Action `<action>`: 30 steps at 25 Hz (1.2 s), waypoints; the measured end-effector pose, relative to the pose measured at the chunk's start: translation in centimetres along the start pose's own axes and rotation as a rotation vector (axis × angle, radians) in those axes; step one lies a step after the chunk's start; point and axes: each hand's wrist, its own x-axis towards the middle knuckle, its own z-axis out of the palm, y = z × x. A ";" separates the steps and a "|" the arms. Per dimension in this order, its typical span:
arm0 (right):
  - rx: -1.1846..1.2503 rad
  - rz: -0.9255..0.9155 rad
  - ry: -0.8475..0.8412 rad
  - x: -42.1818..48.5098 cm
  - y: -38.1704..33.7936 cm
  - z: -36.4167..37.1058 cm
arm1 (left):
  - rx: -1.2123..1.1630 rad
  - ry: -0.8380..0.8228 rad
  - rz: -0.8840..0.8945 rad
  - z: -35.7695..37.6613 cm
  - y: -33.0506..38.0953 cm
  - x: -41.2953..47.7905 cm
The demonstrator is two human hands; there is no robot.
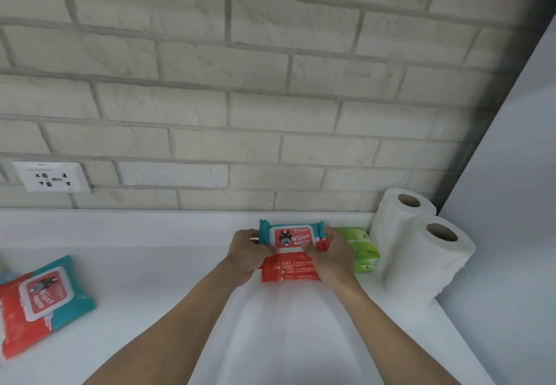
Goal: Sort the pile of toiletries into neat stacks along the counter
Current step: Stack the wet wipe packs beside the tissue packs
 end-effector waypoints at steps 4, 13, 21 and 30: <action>-0.078 -0.094 -0.010 1.0 0.9 0.0 | 0.048 0.066 0.009 1.0 -0.8 2.0; -0.438 -0.274 0.049 1.7 3.5 1.5 | 0.251 0.187 0.085 2.2 -2.0 2.8; -0.564 -0.465 -0.008 0.4 4.3 2.6 | 0.290 0.223 0.099 2.2 -2.8 2.5; -0.636 -0.448 -0.030 0.5 4.1 2.9 | 0.292 0.204 0.132 0.6 -2.8 1.7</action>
